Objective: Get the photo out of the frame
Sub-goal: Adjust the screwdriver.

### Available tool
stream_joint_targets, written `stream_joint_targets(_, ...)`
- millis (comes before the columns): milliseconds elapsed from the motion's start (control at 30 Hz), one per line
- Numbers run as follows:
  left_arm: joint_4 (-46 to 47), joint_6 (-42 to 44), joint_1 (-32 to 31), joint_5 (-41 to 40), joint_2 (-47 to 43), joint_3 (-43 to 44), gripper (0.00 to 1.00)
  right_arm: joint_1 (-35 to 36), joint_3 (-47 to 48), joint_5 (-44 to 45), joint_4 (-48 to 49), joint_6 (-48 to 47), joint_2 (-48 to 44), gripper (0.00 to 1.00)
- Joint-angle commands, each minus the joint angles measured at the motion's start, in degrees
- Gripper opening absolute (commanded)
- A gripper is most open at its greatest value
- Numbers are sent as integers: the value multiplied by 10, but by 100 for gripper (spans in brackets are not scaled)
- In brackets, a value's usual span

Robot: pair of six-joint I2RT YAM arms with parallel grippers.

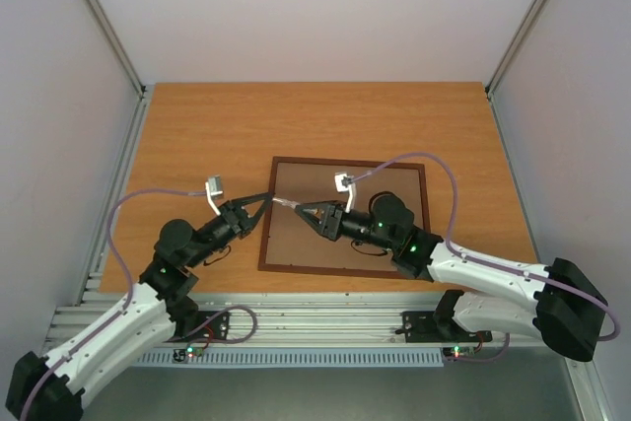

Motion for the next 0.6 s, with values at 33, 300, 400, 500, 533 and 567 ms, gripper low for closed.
stream_joint_targets(33,-90,38,6,-44,-43,3,0,3,68,-29,-198,-134,-20,27)
stream_joint_targets(300,-156,27,7,-47,-53,12,1,2,134,-55,-359,-306,-20,44)
stream_joint_targets(400,-208,27,7,-42,-47,32,1,2,166,-47,-438,-390,-21,45)
stream_joint_targets(500,-272,42,7,-43,-40,63,1,2,194,-57,-493,-466,-20,46)
stream_joint_targets(533,-293,49,7,-42,-37,68,0,2,204,-59,-507,-490,-18,46)
stream_joint_targets(567,-301,51,7,-41,-36,71,0,3,215,-58,-521,-518,-11,46)
